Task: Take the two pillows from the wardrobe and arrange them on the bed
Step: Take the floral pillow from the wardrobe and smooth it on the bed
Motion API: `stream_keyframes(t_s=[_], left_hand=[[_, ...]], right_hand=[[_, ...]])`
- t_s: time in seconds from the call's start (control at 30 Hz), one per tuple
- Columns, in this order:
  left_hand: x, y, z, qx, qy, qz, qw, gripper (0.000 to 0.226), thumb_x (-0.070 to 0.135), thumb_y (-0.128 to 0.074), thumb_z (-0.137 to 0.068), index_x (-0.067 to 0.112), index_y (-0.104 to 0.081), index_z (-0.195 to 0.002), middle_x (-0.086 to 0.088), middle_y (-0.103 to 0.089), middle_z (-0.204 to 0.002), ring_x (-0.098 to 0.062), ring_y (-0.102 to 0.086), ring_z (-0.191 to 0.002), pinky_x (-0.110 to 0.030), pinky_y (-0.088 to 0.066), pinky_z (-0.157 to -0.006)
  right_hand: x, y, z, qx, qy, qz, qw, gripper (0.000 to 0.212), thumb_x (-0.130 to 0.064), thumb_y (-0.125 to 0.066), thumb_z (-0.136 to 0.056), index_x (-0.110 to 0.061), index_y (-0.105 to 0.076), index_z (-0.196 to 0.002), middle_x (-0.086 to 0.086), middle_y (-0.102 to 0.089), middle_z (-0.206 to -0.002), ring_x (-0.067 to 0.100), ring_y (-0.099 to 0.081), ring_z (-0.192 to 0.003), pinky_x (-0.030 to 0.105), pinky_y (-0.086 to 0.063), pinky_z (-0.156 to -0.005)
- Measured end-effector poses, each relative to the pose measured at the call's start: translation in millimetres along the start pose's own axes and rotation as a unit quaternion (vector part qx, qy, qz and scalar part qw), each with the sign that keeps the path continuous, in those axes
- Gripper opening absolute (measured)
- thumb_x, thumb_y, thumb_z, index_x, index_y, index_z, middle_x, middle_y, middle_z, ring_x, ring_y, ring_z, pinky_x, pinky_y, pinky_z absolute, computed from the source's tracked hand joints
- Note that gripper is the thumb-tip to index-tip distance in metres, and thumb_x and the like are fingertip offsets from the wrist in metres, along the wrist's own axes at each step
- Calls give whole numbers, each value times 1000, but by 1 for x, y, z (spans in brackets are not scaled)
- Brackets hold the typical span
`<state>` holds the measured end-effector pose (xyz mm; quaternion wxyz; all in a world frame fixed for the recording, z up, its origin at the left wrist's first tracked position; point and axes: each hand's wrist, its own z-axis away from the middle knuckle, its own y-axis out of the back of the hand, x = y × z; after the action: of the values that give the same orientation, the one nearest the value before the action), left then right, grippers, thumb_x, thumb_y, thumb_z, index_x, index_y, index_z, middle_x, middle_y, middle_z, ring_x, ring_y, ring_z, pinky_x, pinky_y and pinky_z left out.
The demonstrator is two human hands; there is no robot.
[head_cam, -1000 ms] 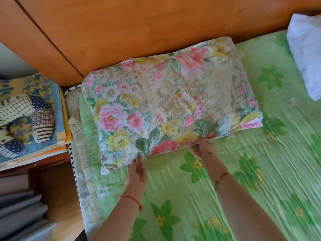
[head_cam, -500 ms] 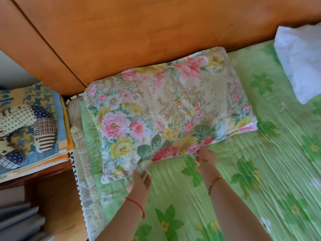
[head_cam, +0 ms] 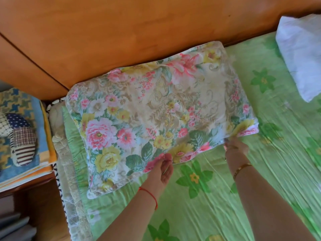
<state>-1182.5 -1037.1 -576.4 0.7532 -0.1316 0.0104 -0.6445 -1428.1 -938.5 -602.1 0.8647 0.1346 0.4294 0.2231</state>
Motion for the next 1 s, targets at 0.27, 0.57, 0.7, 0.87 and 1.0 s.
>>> stream_keyframes(t_s=[0.27, 0.57, 0.7, 0.87, 1.0], left_hand=[[-3, -4, -13, -17, -30, -39, 999, 30, 18, -62, -94, -4, -71, -75, -9, -55, -61, -16, -49, -43, -20, -40, -32], [9, -13, 16, -10, -94, -265, 960, 20, 20, -57, -100, 3, -68, -103, -11, -76, -94, -18, -73, -72, -26, -61, -55], [40, -26, 33, -10, -370, -409, 834, 19, 23, -55, -101, 9, -65, -107, -1, -74, -96, -15, -73, -84, -25, -62, -73], [111, -33, 24, 112, -635, -505, 573, 48, 17, -50, -101, 13, -43, -148, -6, -49, -150, -27, -37, -146, -50, -22, -124], [161, -13, -14, 189, -578, -625, 489, 62, 33, -36, -106, 26, -8, -161, 3, -4, -170, -30, 8, -156, -67, 8, -119]], right_hand=[[-22, -1, -28, 181, 14, 104, 978, 28, -28, -55, -92, -7, -68, -80, 17, -65, -73, 29, -59, -74, 36, -40, -67], [-49, -35, 36, 247, 257, 147, 923, 30, -10, -46, -91, 5, -47, -118, 24, -49, -121, 41, -55, -99, 29, -30, -70], [-71, -67, 61, 114, 520, 285, 797, 30, -12, -50, -91, -1, -56, -119, 18, -55, -119, 34, -50, -110, 36, -39, -91], [-98, -119, 83, -92, 595, 445, 663, 55, -39, -33, -98, -29, -33, -152, -1, -23, -162, 32, -10, -151, 52, -6, -122], [-103, -164, 84, -161, 596, 531, 580, 59, -51, -17, -99, -39, -9, -156, -7, -8, -165, 27, 1, -153, 55, 1, -121]])
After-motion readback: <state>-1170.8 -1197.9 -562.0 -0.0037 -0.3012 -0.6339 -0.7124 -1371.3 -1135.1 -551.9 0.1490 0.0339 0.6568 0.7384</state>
